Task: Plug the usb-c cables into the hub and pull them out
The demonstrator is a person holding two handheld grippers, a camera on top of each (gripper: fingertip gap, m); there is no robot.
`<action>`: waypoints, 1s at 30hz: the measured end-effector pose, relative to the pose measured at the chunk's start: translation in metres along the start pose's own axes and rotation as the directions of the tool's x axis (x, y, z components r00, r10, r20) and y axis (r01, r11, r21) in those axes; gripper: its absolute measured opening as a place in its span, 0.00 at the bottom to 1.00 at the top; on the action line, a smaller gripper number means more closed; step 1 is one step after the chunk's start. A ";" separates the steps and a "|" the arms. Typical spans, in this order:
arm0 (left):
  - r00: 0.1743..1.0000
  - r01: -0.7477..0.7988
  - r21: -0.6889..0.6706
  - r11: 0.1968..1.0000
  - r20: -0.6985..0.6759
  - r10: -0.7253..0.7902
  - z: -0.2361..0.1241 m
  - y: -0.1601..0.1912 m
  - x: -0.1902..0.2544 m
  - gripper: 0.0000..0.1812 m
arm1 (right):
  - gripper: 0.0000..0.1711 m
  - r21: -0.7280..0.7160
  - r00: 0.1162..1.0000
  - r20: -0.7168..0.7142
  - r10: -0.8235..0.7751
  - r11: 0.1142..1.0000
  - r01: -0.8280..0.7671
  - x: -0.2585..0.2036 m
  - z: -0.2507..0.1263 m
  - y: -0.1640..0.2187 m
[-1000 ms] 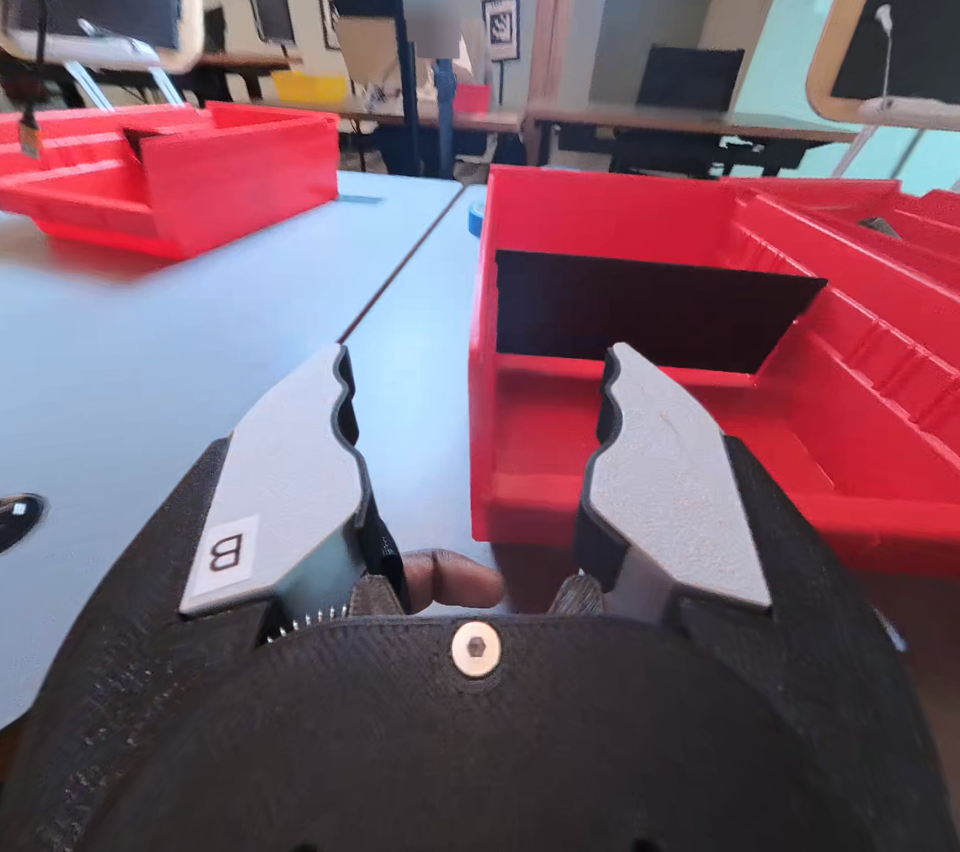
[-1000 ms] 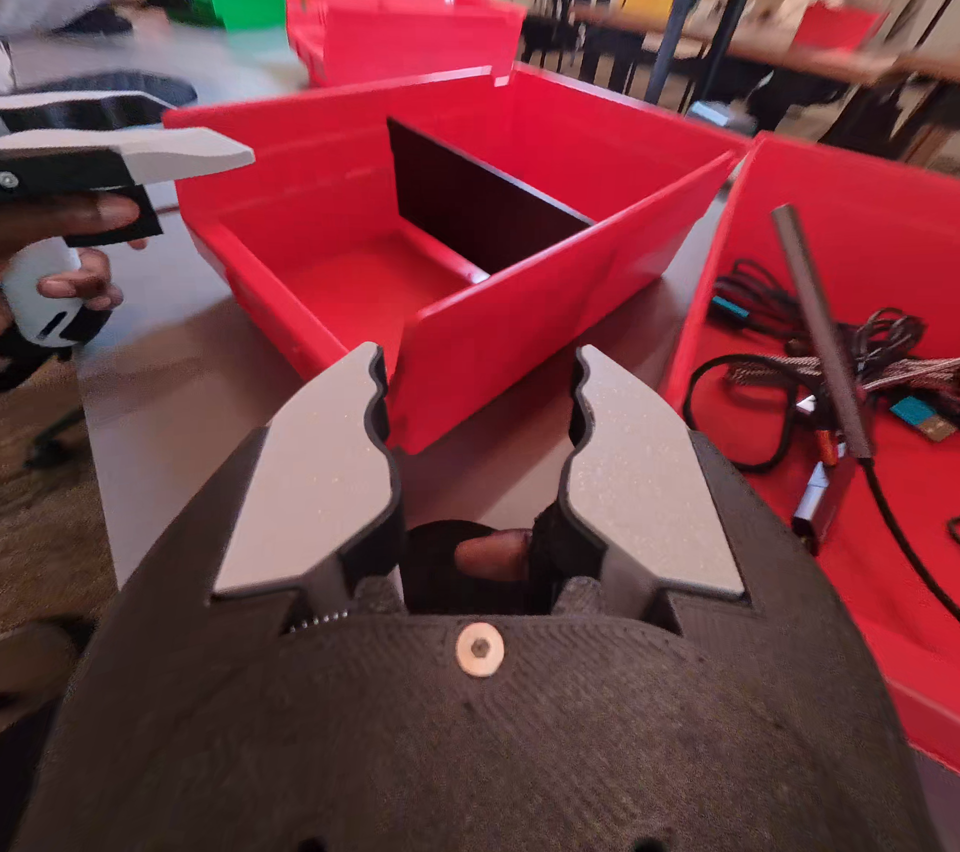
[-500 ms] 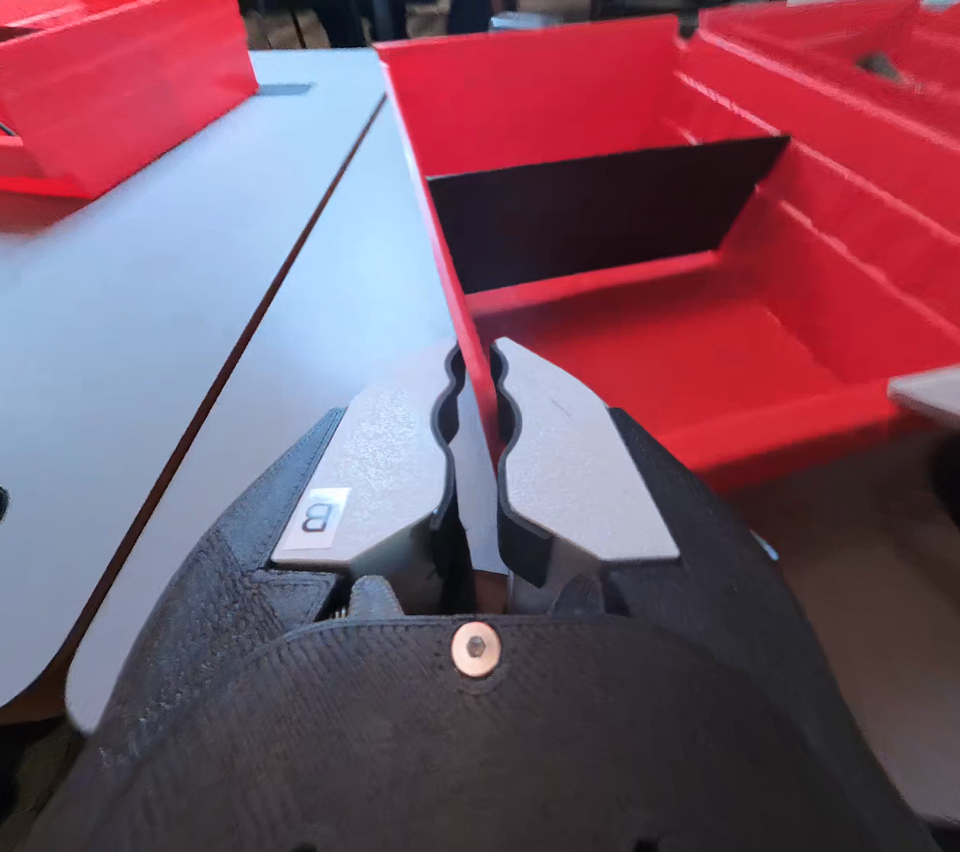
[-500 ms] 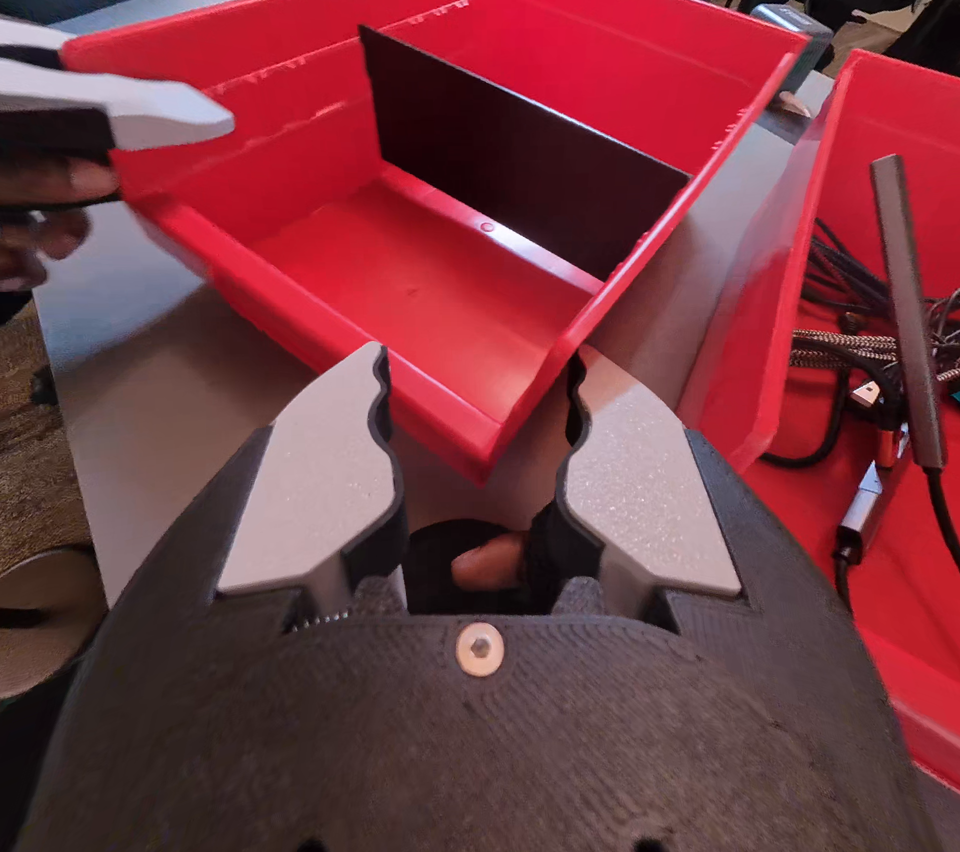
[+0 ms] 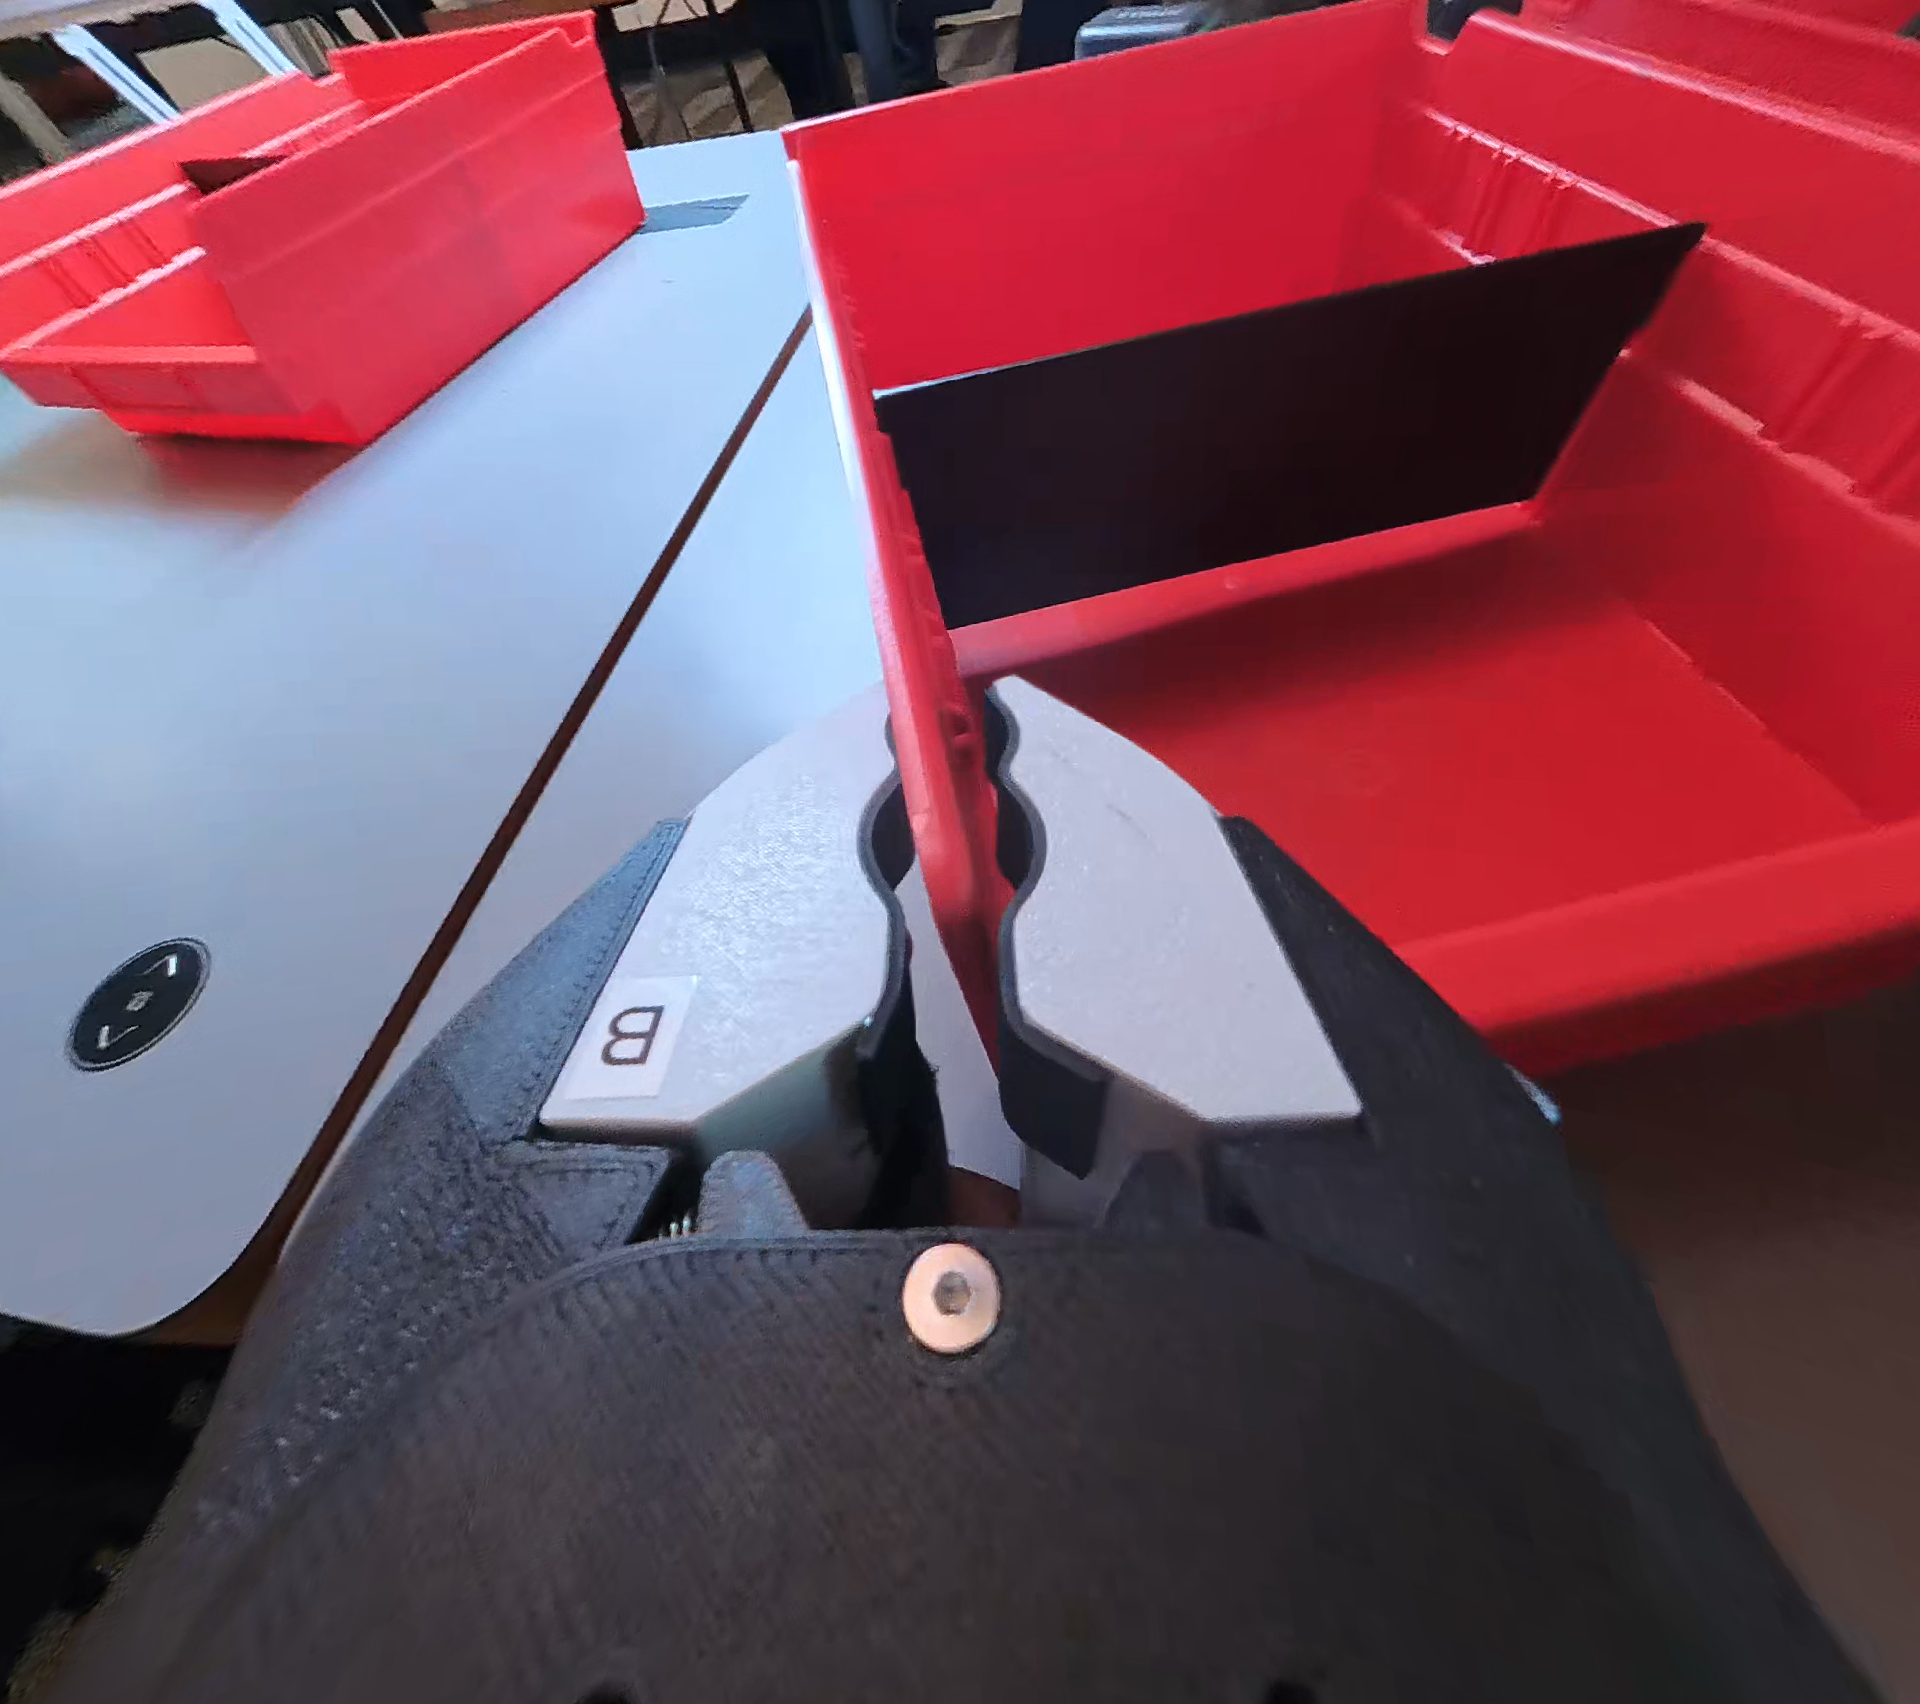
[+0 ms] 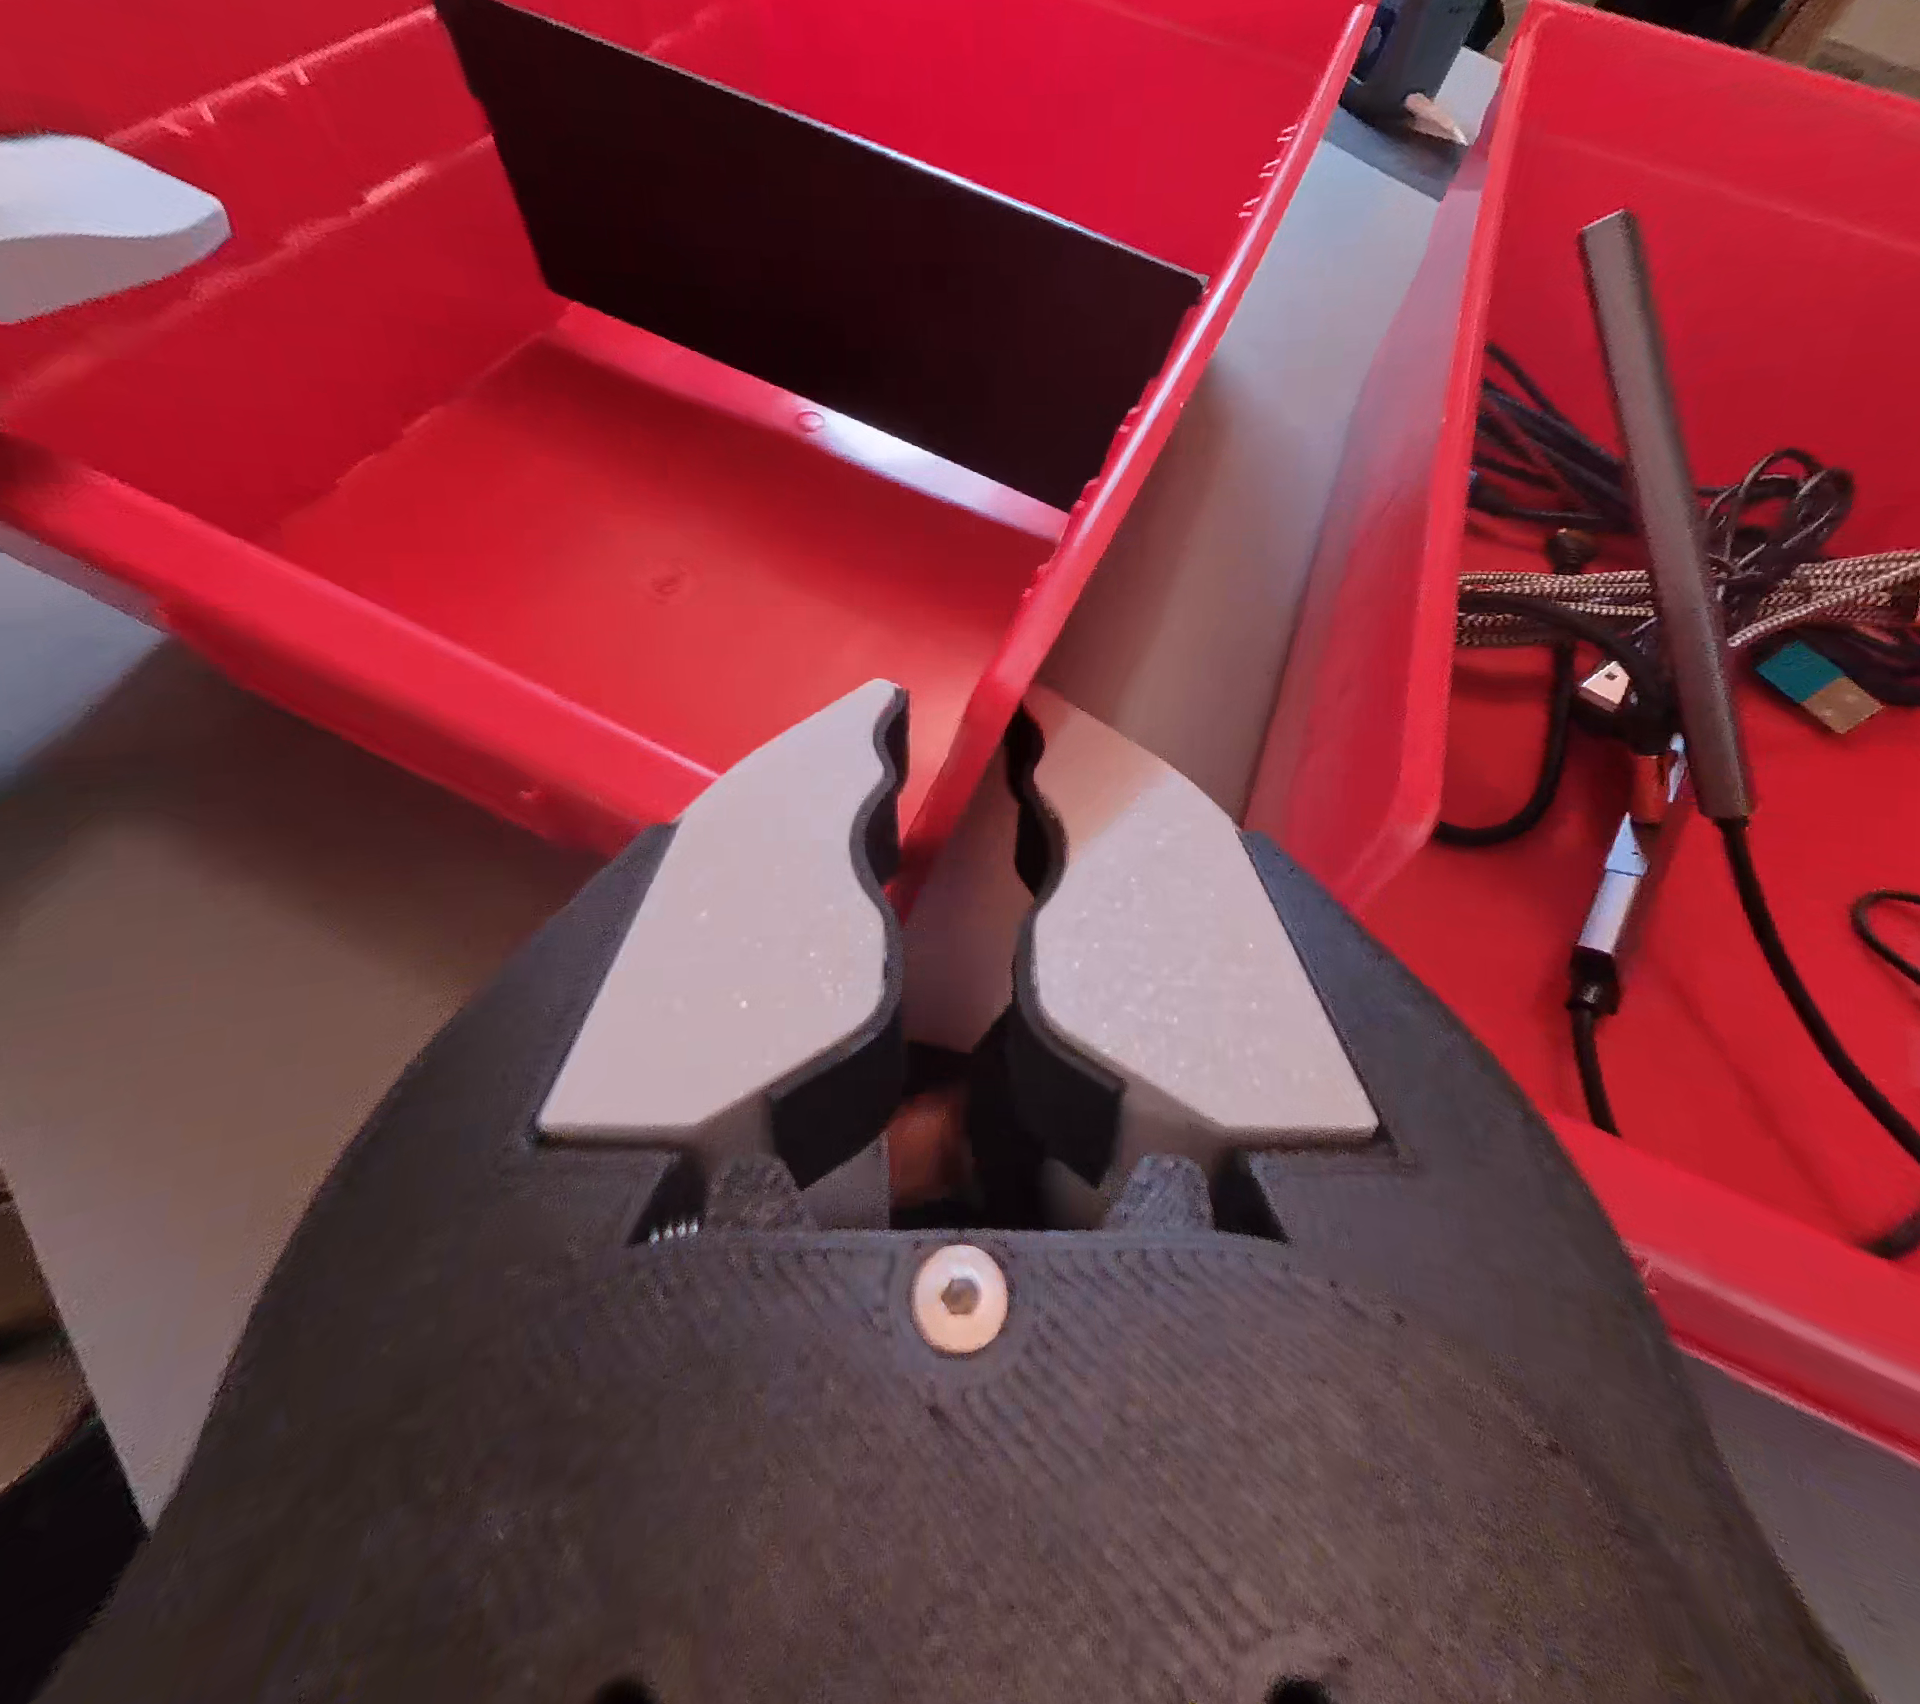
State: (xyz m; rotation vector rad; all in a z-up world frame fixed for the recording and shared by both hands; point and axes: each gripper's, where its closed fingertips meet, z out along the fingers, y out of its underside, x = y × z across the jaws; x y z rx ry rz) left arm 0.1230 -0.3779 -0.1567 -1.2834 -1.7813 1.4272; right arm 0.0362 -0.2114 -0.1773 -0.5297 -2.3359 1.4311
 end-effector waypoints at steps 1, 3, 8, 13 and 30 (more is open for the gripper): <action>1.000 0.005 0.012 1.000 0.009 -0.005 -0.002 -0.003 -0.001 0.05 | 0.09 0.001 1.000 -0.015 -0.022 1.000 0.022 0.000 0.000 0.000; 0.999 0.019 0.081 0.996 0.026 -0.021 -0.011 -0.016 -0.002 0.04 | 0.08 0.027 0.995 -0.059 -0.079 0.996 0.080 -0.001 -0.004 -0.003; 0.995 -0.049 0.239 0.970 0.096 0.026 -0.054 -0.061 -0.006 0.04 | 0.07 0.226 0.976 -0.143 -0.163 0.955 0.193 -0.003 -0.029 -0.034; 0.995 -0.052 0.494 0.868 0.102 0.001 -0.097 -0.119 0.018 0.04 | 0.06 0.433 0.947 -0.281 -0.155 0.860 0.269 0.023 -0.084 -0.079; 0.796 0.261 0.543 0.798 -0.588 0.140 -0.082 -0.215 0.386 0.06 | 0.04 0.261 0.507 -0.860 0.048 0.897 0.357 0.278 -0.346 0.014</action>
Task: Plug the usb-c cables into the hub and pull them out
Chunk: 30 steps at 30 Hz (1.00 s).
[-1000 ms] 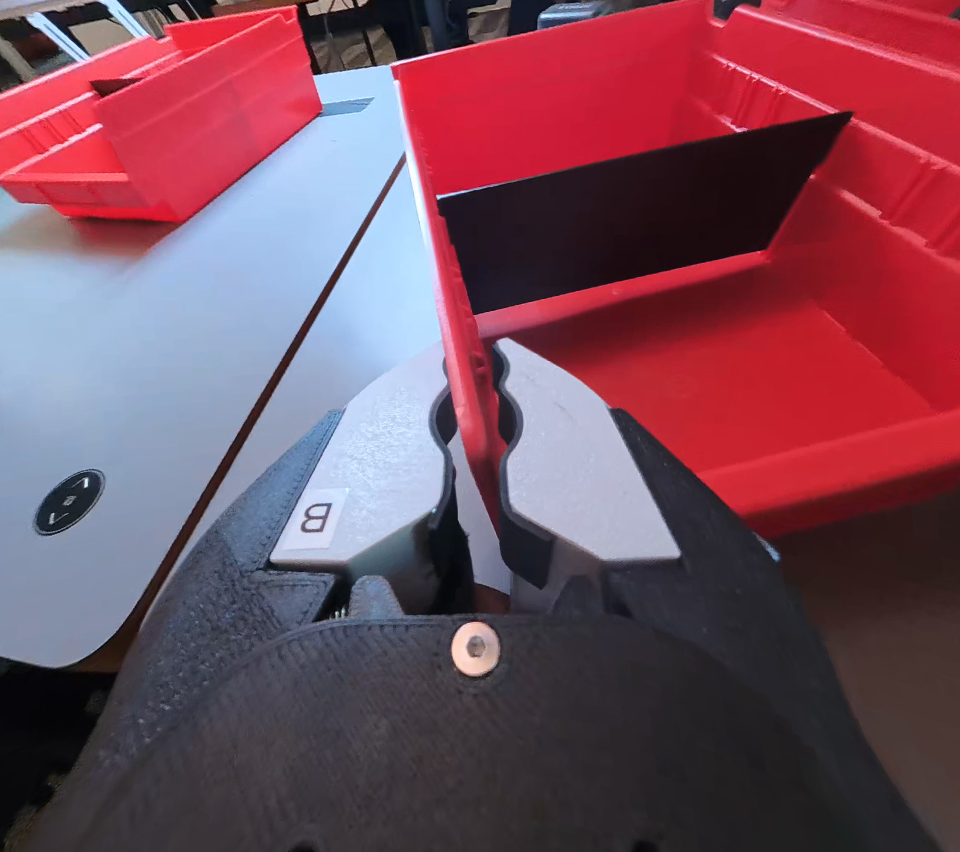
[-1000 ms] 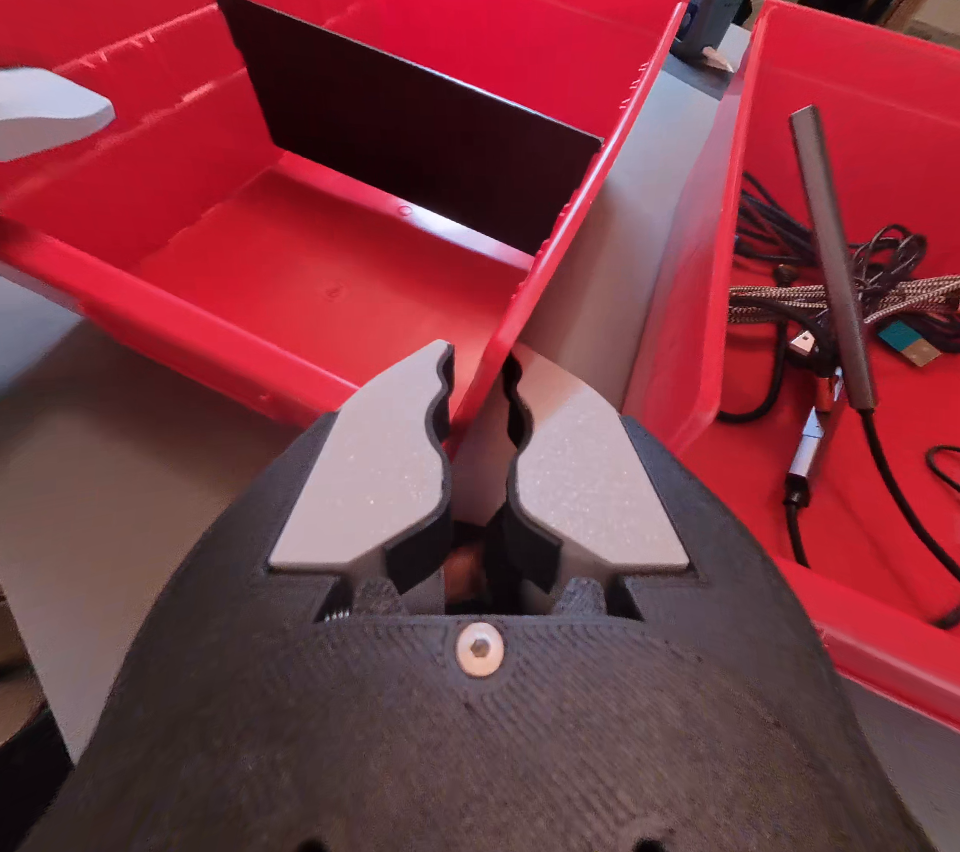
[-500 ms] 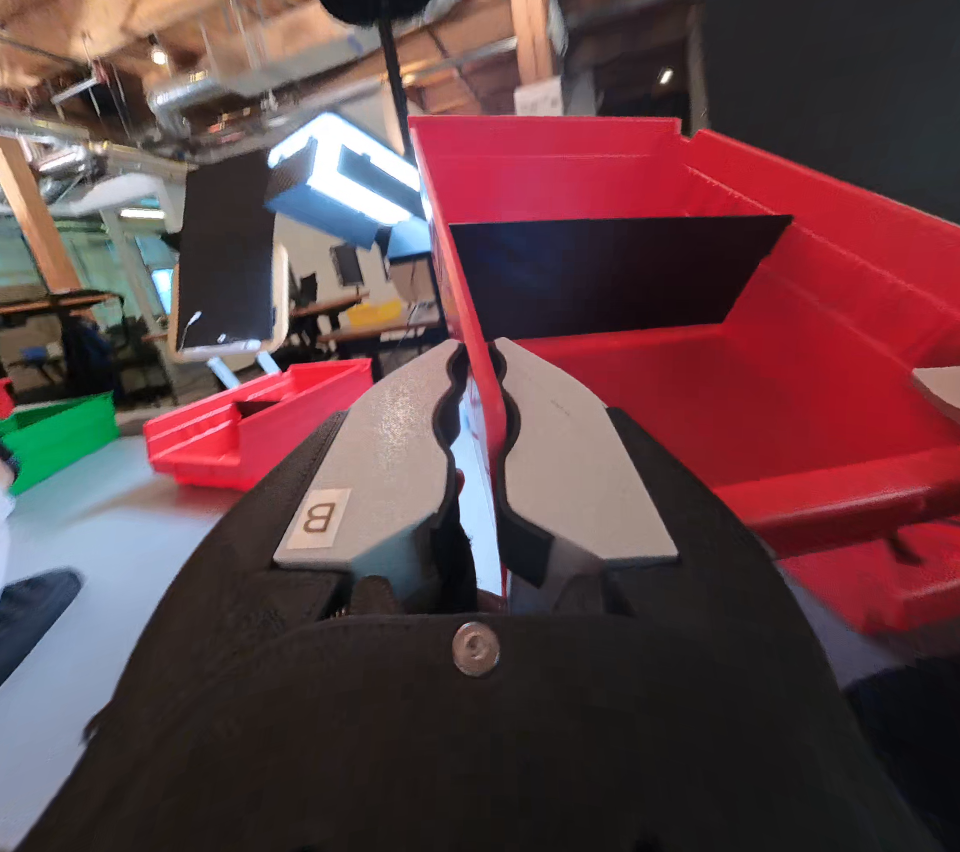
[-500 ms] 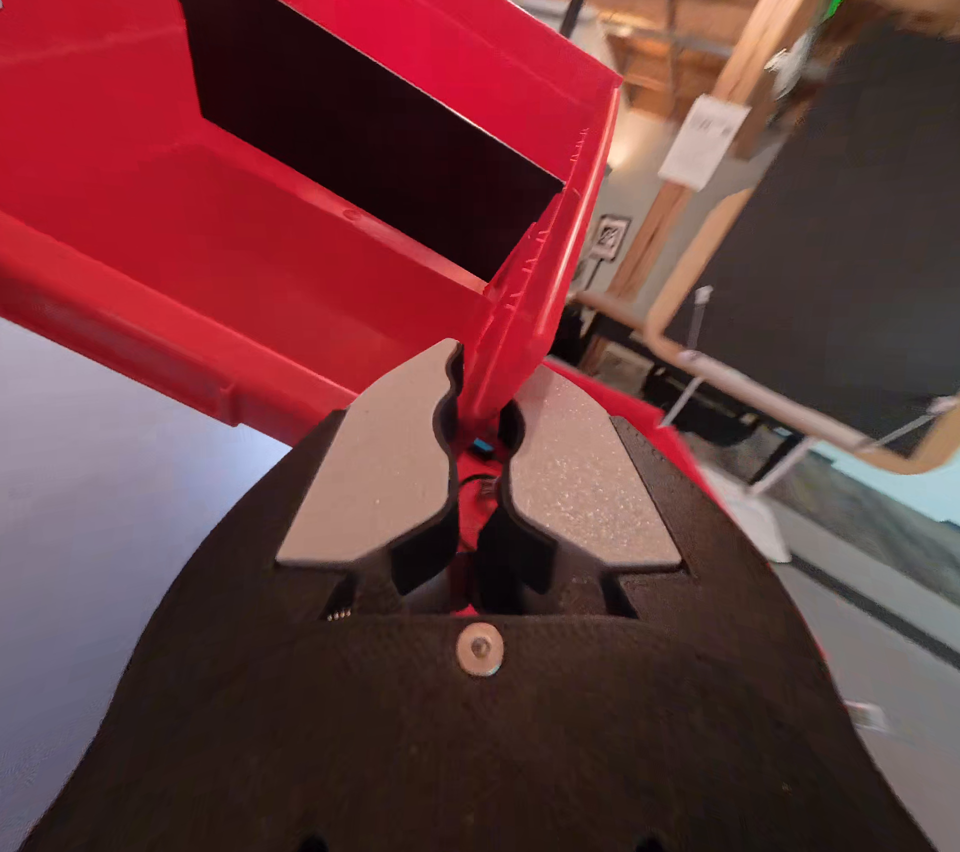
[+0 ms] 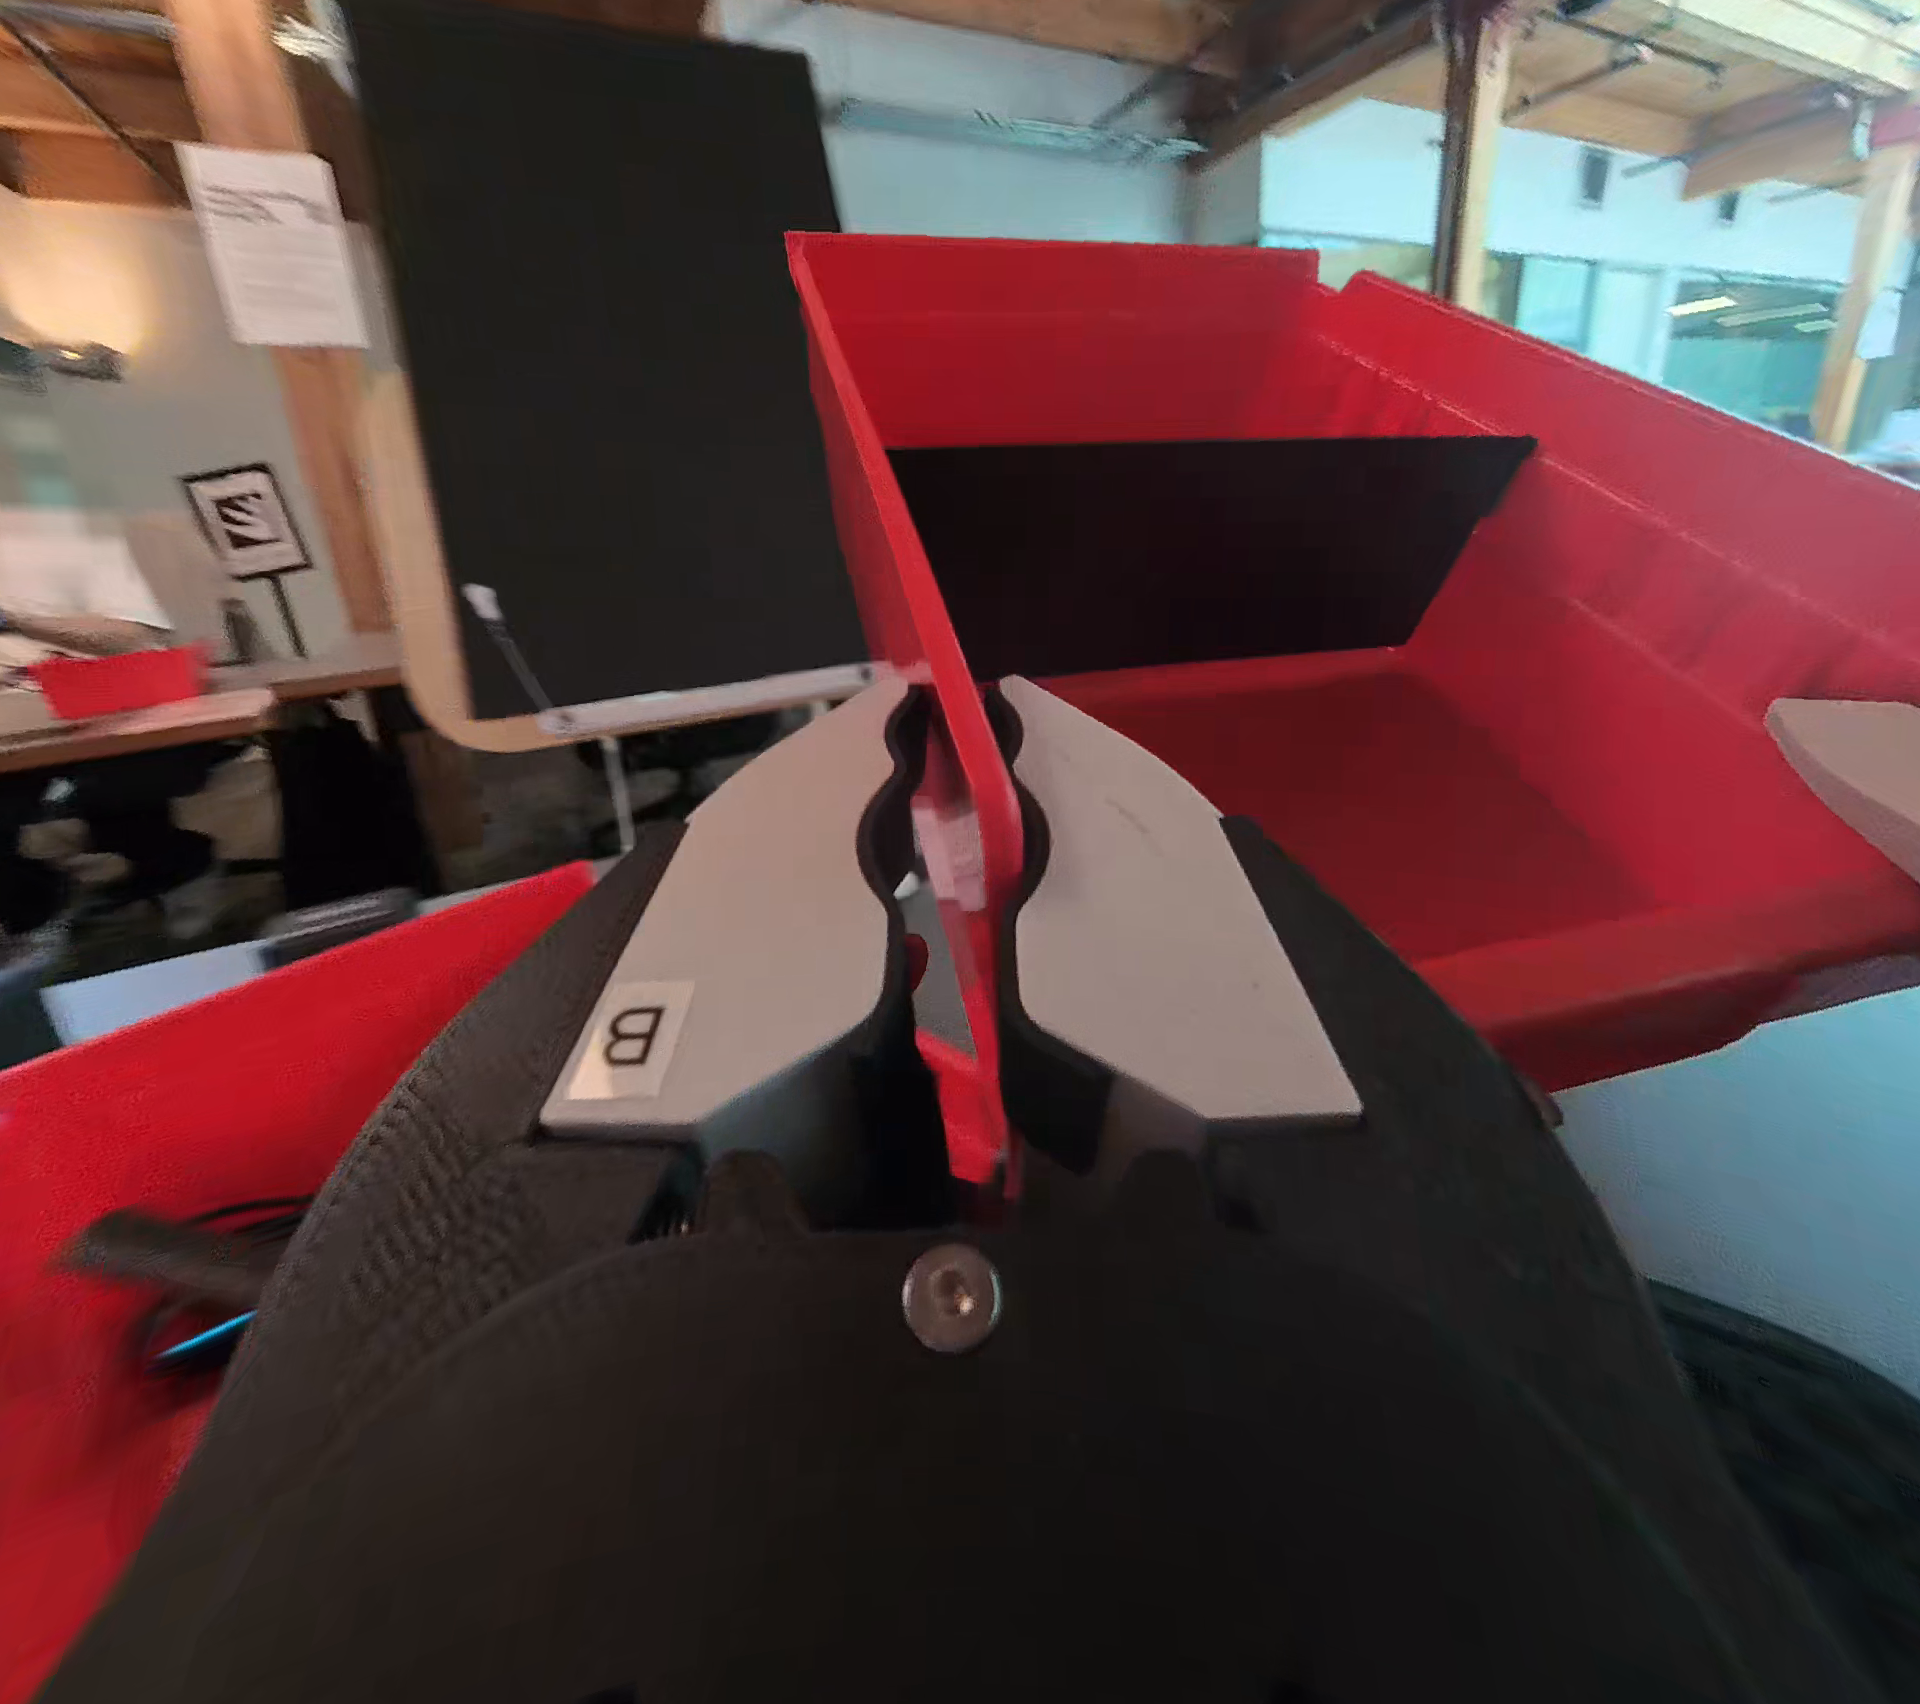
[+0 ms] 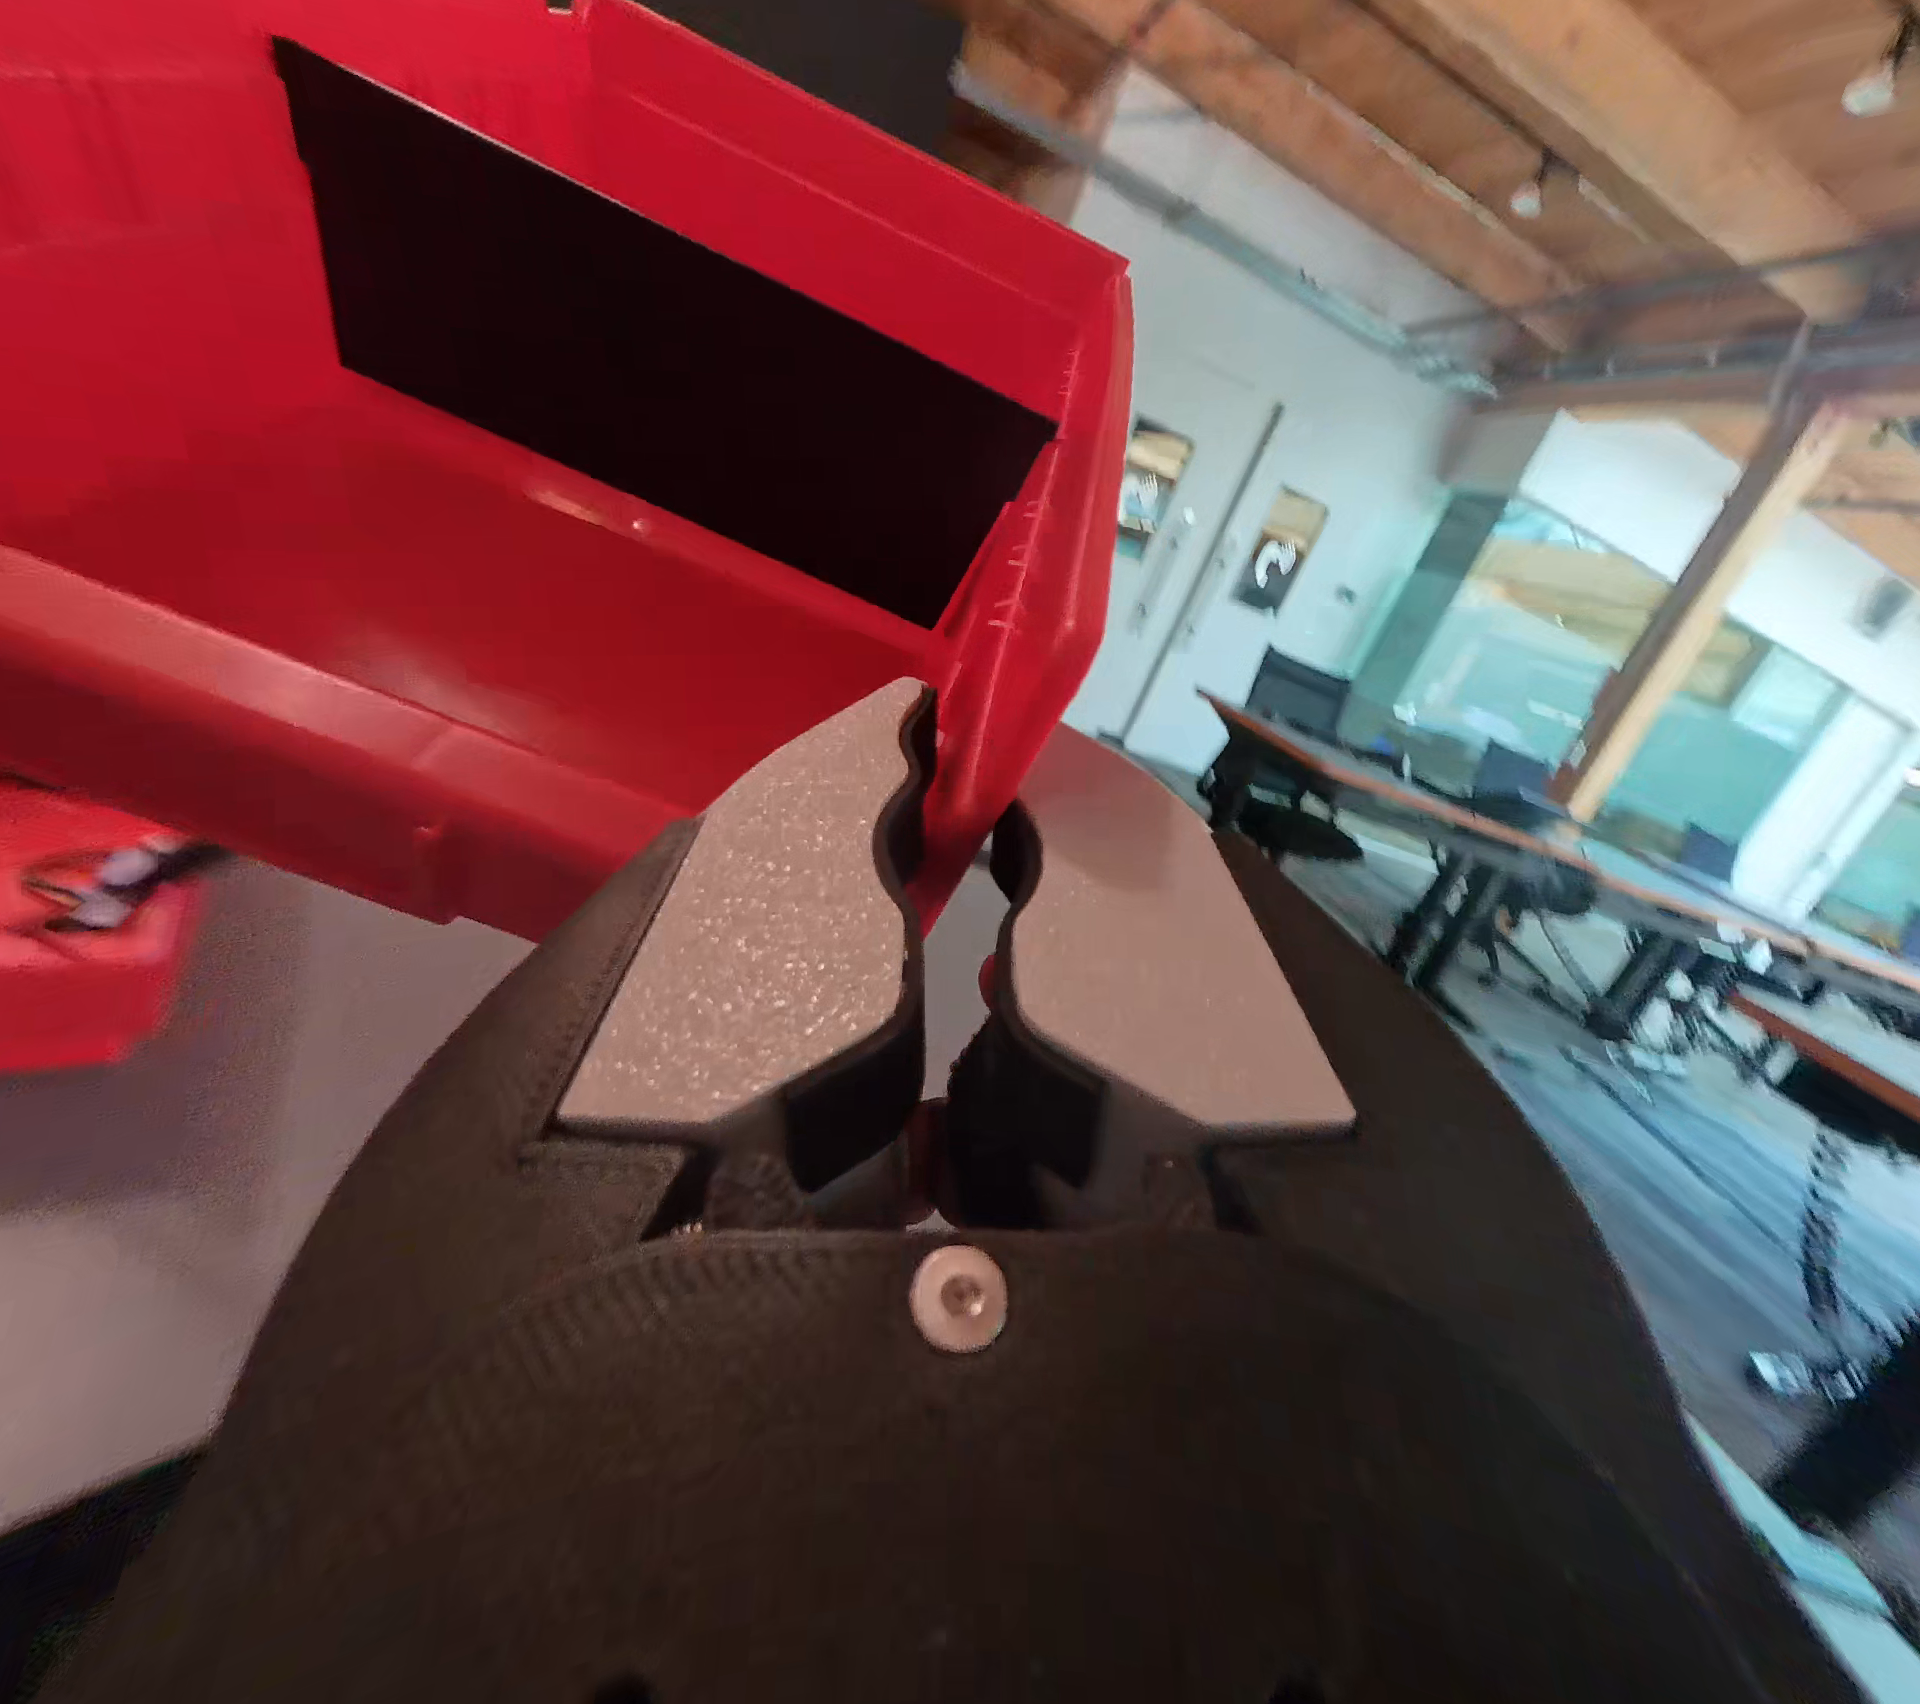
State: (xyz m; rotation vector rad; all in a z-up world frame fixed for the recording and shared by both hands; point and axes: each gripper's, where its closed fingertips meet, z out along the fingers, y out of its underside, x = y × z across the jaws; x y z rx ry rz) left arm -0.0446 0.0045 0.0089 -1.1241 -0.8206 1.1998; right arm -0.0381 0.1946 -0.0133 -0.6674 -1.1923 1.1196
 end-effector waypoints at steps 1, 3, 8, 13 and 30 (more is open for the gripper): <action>1.000 -0.001 -0.024 1.000 -0.027 0.000 0.013 0.010 0.017 0.06 | 0.04 -0.045 1.000 -0.017 0.005 0.999 -0.006 0.013 0.001 0.019; 0.998 -0.019 -0.092 0.996 -0.066 0.013 0.035 0.034 0.045 0.06 | 0.03 -0.120 0.999 -0.048 0.006 0.993 -0.012 0.034 0.004 0.055; 0.993 -0.037 -0.268 0.963 -0.119 0.005 0.069 0.098 0.083 0.06 | 0.03 -0.294 0.998 -0.031 0.061 0.954 -0.067 0.048 0.011 0.136; 0.989 -0.036 -0.390 0.920 -0.144 -0.023 0.080 0.147 0.099 0.07 | 0.03 -0.411 0.998 -0.015 0.056 0.910 -0.058 0.047 0.010 0.182; 0.962 -0.077 -0.250 0.965 -0.272 0.006 0.000 0.077 0.063 0.35 | 0.44 -0.123 0.954 0.006 0.301 0.947 -0.298 0.087 0.004 0.100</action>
